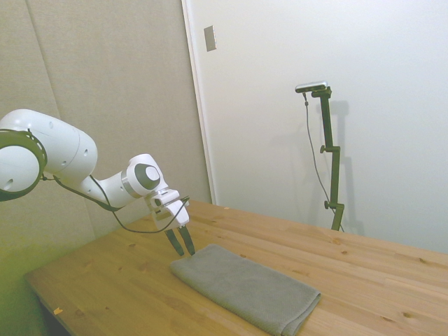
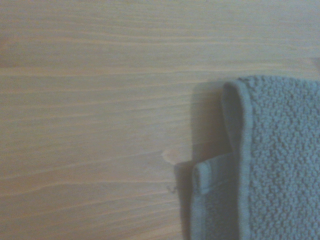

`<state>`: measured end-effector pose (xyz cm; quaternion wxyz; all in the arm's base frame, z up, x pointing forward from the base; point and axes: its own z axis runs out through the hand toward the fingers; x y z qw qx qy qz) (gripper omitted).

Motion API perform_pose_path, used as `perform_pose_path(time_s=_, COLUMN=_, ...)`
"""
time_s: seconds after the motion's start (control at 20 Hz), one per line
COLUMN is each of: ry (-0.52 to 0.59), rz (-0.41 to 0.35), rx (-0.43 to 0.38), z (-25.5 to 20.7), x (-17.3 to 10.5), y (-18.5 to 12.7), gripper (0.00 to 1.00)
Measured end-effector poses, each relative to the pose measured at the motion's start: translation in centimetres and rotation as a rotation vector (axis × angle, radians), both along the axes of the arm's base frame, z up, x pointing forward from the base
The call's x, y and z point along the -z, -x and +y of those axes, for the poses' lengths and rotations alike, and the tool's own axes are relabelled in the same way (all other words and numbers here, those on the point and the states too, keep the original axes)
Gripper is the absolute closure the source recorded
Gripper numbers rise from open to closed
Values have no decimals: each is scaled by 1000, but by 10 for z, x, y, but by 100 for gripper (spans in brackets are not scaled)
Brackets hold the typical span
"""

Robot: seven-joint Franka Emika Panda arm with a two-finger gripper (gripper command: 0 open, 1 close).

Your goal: Fold the towel

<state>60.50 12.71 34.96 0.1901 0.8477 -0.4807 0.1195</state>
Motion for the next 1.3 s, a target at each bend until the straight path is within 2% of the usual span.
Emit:
perform_pose_path(time_s=0.25, ry=17, rz=3, rx=43, z=-30, x=1, y=-1, gripper=0)
perform_pose_path(time_s=0.3, ry=18, rz=4, rx=51, z=-37, x=1, y=-1, gripper=100)
perform_pose_path(time_s=0.55, ry=12, rz=0, rx=55, z=-54, x=2, y=0, gripper=100)
perform_pose_path(time_s=1.3, ry=1, rz=-7, rx=39, z=-53, x=8, y=2, gripper=100)
